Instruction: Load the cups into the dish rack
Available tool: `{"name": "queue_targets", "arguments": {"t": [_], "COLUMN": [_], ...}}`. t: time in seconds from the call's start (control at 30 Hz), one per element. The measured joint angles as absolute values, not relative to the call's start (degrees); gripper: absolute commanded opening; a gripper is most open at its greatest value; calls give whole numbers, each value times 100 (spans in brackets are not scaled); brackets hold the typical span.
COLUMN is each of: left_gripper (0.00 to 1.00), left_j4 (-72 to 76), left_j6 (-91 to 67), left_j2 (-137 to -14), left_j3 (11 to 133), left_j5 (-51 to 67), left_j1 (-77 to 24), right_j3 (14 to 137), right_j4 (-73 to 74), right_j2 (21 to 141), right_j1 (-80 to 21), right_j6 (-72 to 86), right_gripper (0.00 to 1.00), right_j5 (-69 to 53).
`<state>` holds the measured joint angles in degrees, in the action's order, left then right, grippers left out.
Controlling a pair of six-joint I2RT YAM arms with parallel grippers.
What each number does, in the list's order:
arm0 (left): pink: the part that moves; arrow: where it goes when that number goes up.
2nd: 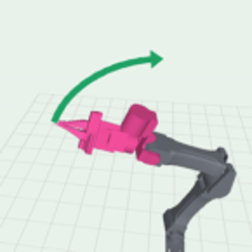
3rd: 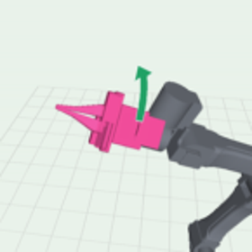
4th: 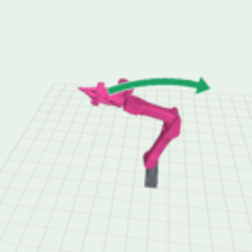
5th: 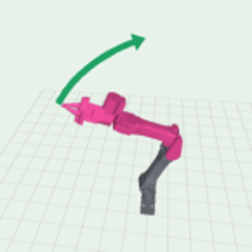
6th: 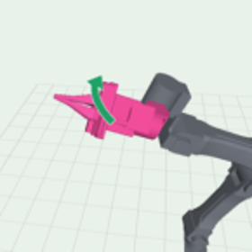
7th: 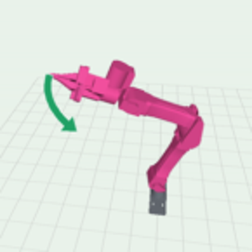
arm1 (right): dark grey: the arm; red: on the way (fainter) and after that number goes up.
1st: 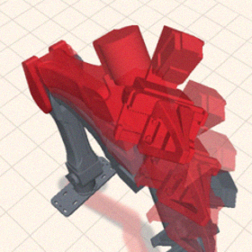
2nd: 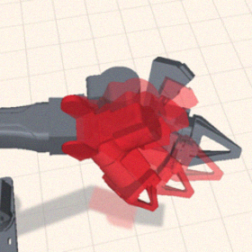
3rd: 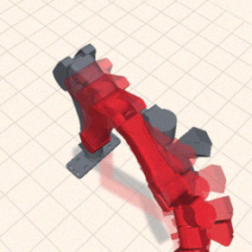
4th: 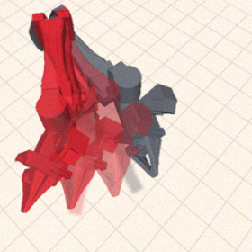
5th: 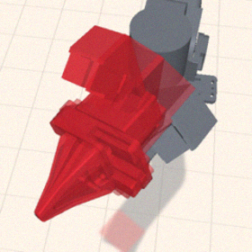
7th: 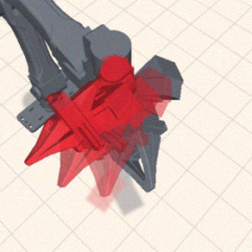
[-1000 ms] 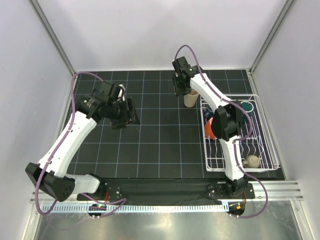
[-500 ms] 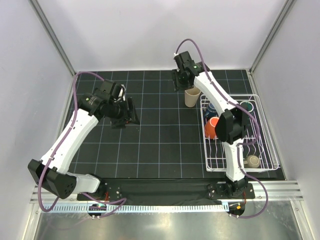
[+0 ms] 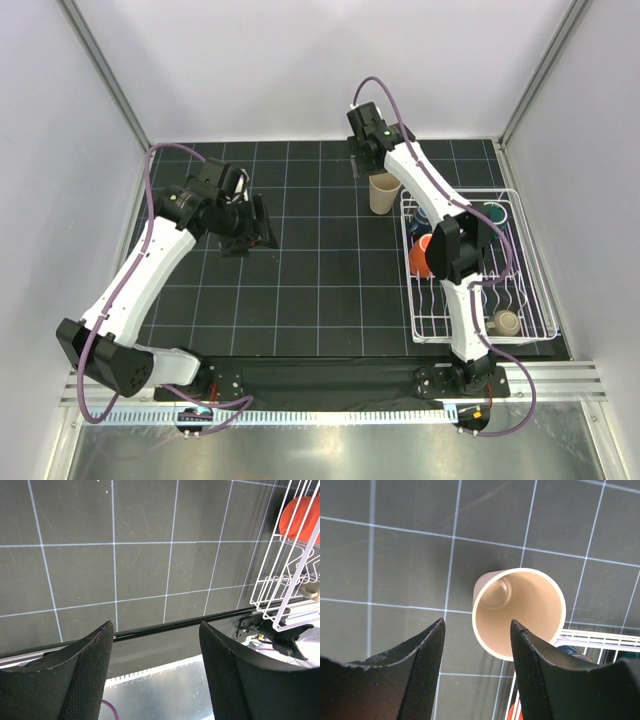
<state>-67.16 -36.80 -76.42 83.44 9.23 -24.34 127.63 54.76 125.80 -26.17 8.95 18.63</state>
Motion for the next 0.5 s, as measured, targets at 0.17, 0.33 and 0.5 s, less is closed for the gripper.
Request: {"name": "queue_targets", "arguments": {"t": [0.17, 0.33, 0.5], "left_gripper": [68, 68, 68], "left_j4": [-6716, -6718, -6716], "left_j6": [-3680, -3680, -3680], "left_j2": [-7642, -7642, -7642], "left_j3": [8344, 8344, 8344], "left_j5": [923, 926, 947], "left_j1": [-2423, -2399, -2381], "right_j3": [12759, 12665, 12654], "right_j4": [5498, 5531, 5540], "right_j2": [12923, 13052, 13054], "right_j1": [-2617, -2620, -2620], "right_j6": [871, 873, 869], "right_gripper": [54, 34, 18], "right_j5": [1911, 1872, 1817]}}
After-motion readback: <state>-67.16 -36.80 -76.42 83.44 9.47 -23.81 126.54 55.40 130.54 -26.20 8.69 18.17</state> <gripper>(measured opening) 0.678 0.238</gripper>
